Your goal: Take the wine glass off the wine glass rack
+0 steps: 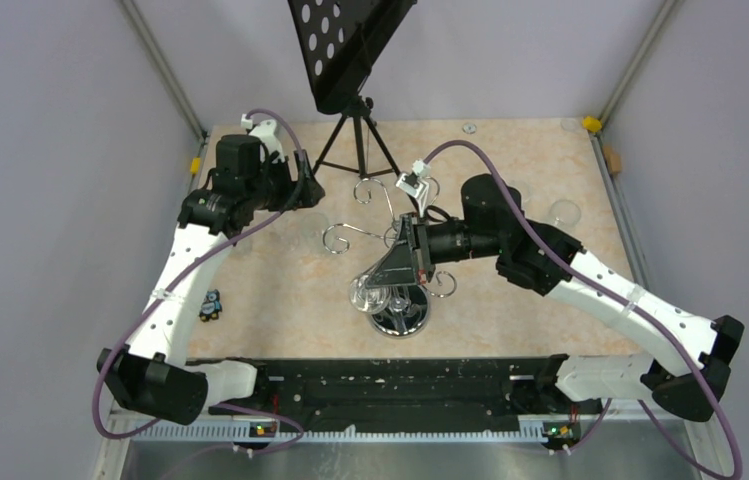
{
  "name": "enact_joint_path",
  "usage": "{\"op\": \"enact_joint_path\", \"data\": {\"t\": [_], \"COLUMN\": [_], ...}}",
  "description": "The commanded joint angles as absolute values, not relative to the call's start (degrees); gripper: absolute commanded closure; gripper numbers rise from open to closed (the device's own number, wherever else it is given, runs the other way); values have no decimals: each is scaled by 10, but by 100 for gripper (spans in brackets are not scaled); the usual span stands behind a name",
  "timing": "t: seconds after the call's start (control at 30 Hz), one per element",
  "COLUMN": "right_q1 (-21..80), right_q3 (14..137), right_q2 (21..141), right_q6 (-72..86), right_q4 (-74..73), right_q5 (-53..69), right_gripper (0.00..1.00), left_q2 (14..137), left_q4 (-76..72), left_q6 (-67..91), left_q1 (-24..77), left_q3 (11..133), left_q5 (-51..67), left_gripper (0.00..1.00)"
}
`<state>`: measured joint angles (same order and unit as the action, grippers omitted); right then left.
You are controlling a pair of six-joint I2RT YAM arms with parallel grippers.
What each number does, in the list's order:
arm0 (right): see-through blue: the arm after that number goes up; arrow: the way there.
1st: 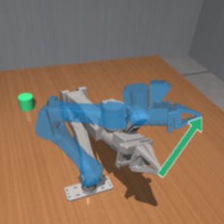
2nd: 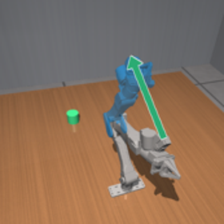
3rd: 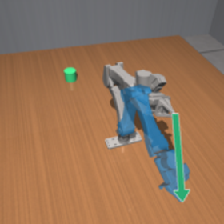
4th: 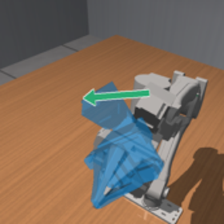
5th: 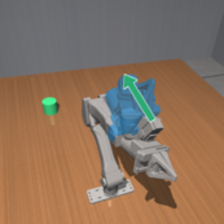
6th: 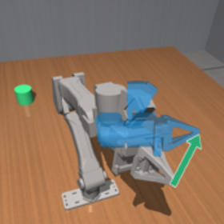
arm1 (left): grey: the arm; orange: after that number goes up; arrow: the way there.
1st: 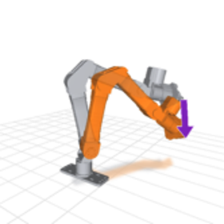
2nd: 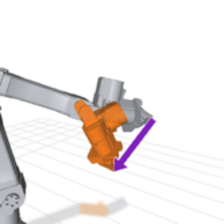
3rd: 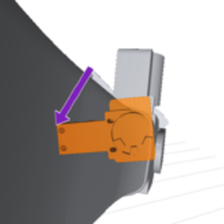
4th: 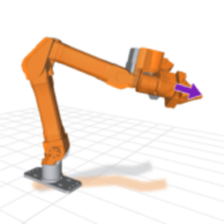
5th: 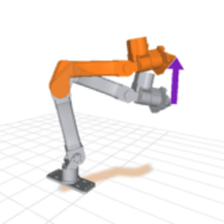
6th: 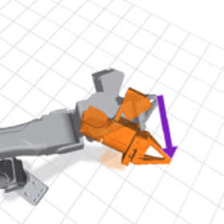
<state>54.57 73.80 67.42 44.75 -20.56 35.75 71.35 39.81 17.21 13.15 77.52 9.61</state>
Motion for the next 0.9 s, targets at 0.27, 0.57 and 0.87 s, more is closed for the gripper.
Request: {"op": "enact_joint_path", "data": {"t": [0.27,0.57,0.87], "right_q1": [539,537,537], "right_q3": [743,746,747], "right_q2": [639,633,619], "right_q6": [441,454,467], "right_q4": [-129,-157,-204], "right_q5": [275,201,133], "right_gripper": [100,100,100], "left_q2": [690,677,658], "left_q4": [369,364,352], "left_q6": [171,174,184], "left_q1": [128,128,123], "left_q3": [770,766,757], "left_q5": [96,80,53], "left_gripper": [16,16,16]}}
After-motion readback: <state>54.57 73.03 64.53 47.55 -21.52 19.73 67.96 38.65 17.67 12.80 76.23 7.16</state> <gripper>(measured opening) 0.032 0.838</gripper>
